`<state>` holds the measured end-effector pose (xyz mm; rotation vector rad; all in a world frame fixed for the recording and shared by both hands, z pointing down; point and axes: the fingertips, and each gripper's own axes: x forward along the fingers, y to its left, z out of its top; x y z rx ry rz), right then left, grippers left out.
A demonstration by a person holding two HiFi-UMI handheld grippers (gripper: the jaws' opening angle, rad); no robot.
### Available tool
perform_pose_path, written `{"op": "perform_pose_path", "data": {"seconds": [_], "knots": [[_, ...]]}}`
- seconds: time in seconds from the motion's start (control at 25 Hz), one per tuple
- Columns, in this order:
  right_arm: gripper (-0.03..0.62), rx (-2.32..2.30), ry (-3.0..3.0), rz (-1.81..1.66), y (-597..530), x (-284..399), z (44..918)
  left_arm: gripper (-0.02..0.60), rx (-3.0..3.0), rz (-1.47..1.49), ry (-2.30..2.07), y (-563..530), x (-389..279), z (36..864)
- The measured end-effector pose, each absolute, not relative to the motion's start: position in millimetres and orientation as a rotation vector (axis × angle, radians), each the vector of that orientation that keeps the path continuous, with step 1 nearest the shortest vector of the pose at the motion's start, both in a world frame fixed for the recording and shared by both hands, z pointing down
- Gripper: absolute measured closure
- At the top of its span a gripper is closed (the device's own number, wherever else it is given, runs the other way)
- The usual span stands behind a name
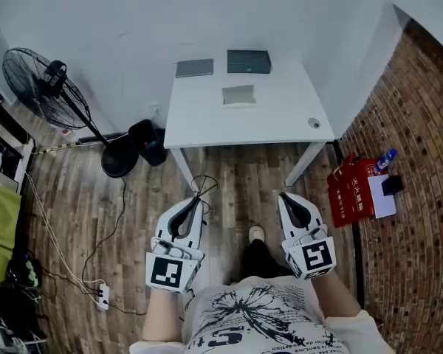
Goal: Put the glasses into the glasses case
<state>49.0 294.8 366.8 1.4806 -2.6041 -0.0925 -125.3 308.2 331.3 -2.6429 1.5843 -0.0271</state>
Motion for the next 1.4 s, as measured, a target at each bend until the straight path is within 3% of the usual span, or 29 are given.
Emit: {"op": "perform_pose_path", "data": {"seconds": [0.2,0.6,1.2,1.4], "knots": [[0.58,1.462,-2.643,-0.06,203.7,65.1,362.4,0.56,-2.604,-0.16,1.606,230.6,-112.7,333.8],[0.58,1.358,-2.687,-0.08,28.3,95.9,356.1,0.56,-2.554,-0.032,1.687,65.3,-67.7,316.7],[0.579,1.367,-2.598,0.048,-120.3,100.3,400.6,0.56,-2.665,-0.19,1.62,-104.4,-60.2,368.6],[0.579,1.396,-2.57,0.073,-170.9,85.4,404.9,0.56,-2.724,-0.384,1.513,-166.2,-69.7,390.6]]}}
